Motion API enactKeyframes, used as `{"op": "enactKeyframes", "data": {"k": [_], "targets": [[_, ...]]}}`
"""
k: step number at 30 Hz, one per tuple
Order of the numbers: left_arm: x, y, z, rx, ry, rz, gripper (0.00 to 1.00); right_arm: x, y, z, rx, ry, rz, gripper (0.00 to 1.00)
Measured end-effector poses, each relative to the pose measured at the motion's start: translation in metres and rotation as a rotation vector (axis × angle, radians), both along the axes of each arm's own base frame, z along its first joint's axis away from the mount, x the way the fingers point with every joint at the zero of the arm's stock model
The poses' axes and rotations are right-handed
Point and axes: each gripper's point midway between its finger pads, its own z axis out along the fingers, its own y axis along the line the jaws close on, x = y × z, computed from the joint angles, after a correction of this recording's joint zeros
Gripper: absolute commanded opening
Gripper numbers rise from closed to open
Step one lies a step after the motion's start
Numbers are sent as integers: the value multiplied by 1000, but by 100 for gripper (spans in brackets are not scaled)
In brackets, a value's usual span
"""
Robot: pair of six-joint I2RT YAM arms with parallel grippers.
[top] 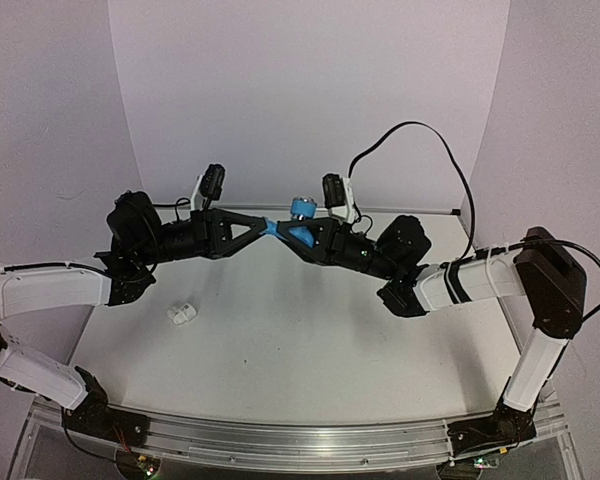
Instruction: Install the water faucets
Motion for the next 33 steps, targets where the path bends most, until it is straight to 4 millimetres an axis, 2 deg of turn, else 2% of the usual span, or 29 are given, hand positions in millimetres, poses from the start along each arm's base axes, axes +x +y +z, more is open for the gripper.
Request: {"op": "enactKeyframes", "data": {"k": [2,3,4,5,8,10,11,13,14,15,18,21,24,26,28,29,31,33], "targets": [[0,0,0,0,1,2,0,1,0,2,5,9,-1,33],[1,0,0,-1,2,5,0,1,0,2,7,10,-3,16],[2,0,0,-1,3,10,0,1,0,4,12,15,-1,11],[2,0,0,-1,3,10,0,1,0,4,13,14,-2,0],[3,0,0,-3,11,15,0,3,-1,6,20,9,-15,0],[3,0,0,-3,11,18,11,4,-1,5,20,6,-24,0],[3,0,0,-3,12,18,27,4,-1,4,19,5,-27,0],[4,0,-5,5,22,20,51,3,-3,-2,9,5,-35,0],[3,-1,-10,11,30,20,63,2,-4,-6,0,7,-36,0],[2,0,-15,19,36,18,70,2,-6,-12,-13,19,-46,0],[9,8,-23,27,49,48,84,13,-20,-29,-49,46,-98,0],[28,26,-36,60,91,130,93,31,-43,-45,-94,50,-198,0],[53,49,-64,191,197,293,95,41,-59,-54,-194,19,-301,0],[60,58,-81,285,243,368,96,42,-64,-56,-259,-18,-351,0],[68,75,-110,447,328,481,96,45,-72,-64,-389,-83,-433,0],[70,80,-117,485,345,508,96,47,-74,-67,-425,-103,-453,0],[73,108,-147,659,420,638,97,53,-80,-81,-553,-147,-506,0],[71,132,-166,789,467,732,99,57,-84,-96,-655,-181,-533,0]]}}
